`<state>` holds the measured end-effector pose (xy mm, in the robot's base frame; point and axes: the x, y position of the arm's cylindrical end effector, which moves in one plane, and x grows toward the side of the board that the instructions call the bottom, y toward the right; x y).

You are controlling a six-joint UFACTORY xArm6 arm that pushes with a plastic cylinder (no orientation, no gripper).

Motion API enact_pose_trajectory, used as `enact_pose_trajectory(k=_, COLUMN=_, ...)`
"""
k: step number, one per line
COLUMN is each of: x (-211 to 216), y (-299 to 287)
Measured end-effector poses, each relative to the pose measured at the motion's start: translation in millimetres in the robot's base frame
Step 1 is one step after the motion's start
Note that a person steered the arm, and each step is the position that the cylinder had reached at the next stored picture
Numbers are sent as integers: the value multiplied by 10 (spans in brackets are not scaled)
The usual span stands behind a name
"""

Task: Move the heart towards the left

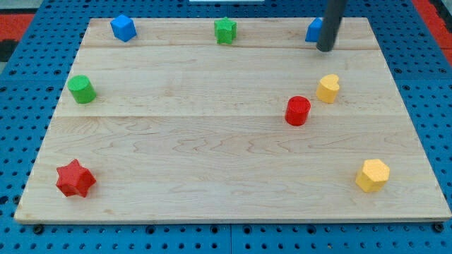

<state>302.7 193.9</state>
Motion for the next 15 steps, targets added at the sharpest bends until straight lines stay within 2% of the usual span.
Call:
enact_pose_trajectory(k=3, x=80, y=152)
enact_pose_trajectory(k=4, x=172, y=-6)
enact_pose_trajectory(k=5, x=195, y=-462)
enact_pose_trajectory(k=6, x=268, y=-1433)
enact_pose_trajectory(k=7, x=397, y=-1734)
enact_pose_trajectory(k=9, x=182, y=119)
enact_pose_trajectory(k=10, x=537, y=846)
enact_pose_trajectory(k=11, x=800, y=310)
enact_pose_trajectory(k=12, x=891, y=-560)
enact_pose_trajectory(k=13, x=891, y=-1975)
enact_pose_trajectory(k=14, x=516, y=-2419)
enact_pose_trajectory(k=15, x=541, y=-1526)
